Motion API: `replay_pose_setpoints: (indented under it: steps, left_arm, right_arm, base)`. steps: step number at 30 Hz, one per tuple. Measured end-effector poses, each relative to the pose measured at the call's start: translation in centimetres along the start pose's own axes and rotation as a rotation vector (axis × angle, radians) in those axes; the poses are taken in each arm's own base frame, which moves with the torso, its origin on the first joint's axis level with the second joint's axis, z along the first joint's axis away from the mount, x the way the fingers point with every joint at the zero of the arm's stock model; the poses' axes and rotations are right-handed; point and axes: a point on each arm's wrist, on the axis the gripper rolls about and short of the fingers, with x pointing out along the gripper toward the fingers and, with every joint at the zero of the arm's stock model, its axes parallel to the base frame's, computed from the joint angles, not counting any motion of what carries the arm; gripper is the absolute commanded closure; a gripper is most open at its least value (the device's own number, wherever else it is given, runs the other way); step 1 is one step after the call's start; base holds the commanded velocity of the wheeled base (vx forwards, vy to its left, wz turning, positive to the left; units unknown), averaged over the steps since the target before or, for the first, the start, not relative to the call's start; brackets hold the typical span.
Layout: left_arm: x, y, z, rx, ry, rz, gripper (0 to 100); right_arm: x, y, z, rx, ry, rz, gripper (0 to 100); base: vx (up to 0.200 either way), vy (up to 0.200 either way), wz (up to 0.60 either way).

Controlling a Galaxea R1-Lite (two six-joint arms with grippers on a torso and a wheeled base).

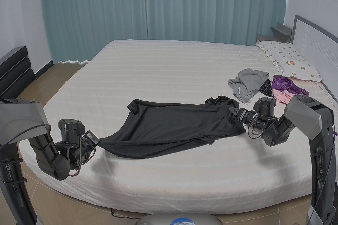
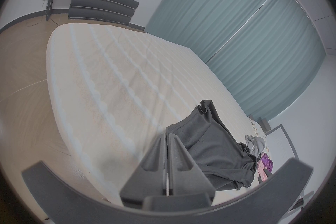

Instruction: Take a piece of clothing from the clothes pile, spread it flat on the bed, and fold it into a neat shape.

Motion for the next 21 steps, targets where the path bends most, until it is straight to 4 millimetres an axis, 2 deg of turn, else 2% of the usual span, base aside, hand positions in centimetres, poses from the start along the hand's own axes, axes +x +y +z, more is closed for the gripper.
replay_pose_setpoints:
  steps: [5, 13, 21]
  left_arm:
    - [0.0, 0.0, 0.0, 0.0, 0.003, 0.001, 100]
    - [0.0, 0.0, -0.1, 0.001, 0.005, 0.001, 100]
    - [0.0, 0.0, -0.1, 0.002, 0.006, 0.001, 100]
  right_arm:
    - [-1.5, 0.4, -0.3, 0.038, 0.06, 0.024, 0]
    - [-4.6, 1.7, -3.0, 0.049, 0.215, 0.024, 0]
    - [-5.1, 2.6, -4.5, 0.052, 0.311, 0.004, 0]
  base:
    - [0.0, 0.0, 0.0]
    - [0.0, 0.0, 0.0]
    - [0.0, 0.0, 0.0]
